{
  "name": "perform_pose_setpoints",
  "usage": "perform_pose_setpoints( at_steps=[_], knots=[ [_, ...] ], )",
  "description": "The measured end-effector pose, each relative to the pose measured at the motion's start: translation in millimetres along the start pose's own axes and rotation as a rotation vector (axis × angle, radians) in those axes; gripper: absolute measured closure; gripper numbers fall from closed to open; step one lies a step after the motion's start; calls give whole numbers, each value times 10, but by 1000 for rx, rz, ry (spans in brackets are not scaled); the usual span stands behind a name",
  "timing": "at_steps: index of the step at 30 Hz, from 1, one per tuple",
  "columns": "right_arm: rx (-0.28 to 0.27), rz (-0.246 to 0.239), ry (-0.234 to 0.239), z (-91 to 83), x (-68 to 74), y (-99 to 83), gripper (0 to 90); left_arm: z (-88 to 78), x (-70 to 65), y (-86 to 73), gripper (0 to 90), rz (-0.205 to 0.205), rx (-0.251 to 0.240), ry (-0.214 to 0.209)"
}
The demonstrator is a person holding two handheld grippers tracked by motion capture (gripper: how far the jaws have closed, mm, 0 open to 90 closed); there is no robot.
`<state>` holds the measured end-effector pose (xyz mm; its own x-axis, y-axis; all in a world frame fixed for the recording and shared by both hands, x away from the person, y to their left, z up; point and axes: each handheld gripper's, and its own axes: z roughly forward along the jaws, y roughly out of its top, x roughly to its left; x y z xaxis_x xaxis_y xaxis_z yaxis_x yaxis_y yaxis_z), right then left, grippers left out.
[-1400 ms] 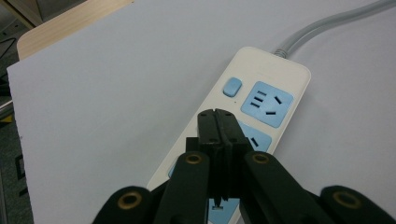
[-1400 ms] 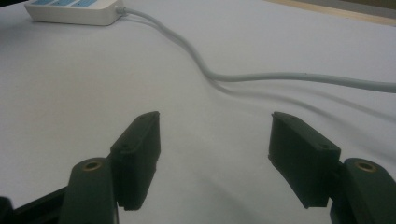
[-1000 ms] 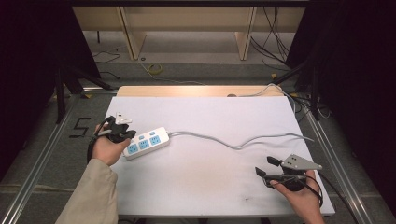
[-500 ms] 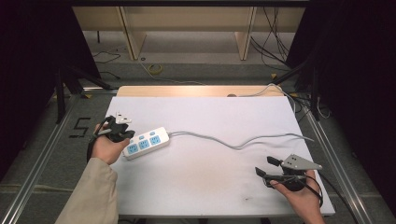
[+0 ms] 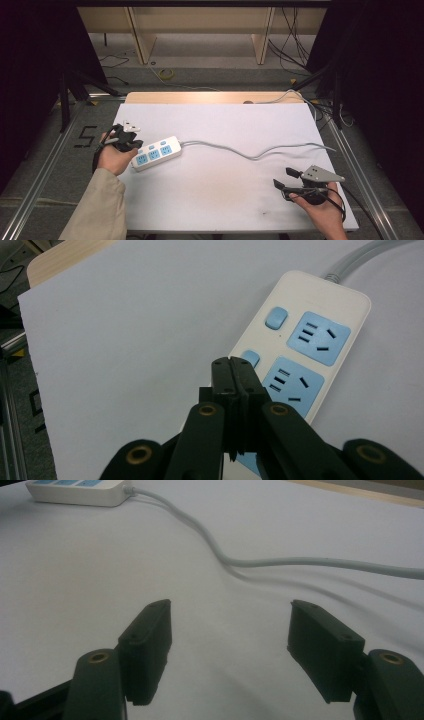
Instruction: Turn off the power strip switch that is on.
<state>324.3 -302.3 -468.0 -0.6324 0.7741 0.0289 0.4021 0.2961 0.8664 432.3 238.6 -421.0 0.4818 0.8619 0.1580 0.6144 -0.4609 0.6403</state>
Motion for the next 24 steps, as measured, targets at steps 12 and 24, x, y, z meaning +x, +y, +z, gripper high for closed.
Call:
perform_pose_setpoints(
  at_steps=[12,24],
  knots=[
    [0,-1,-2,-1,1,2,348,29,34,-15,897,1,22,6],
    [-4,-3,4,0,5,3,346,51,41,-19,897,8,39,8]
  ],
)
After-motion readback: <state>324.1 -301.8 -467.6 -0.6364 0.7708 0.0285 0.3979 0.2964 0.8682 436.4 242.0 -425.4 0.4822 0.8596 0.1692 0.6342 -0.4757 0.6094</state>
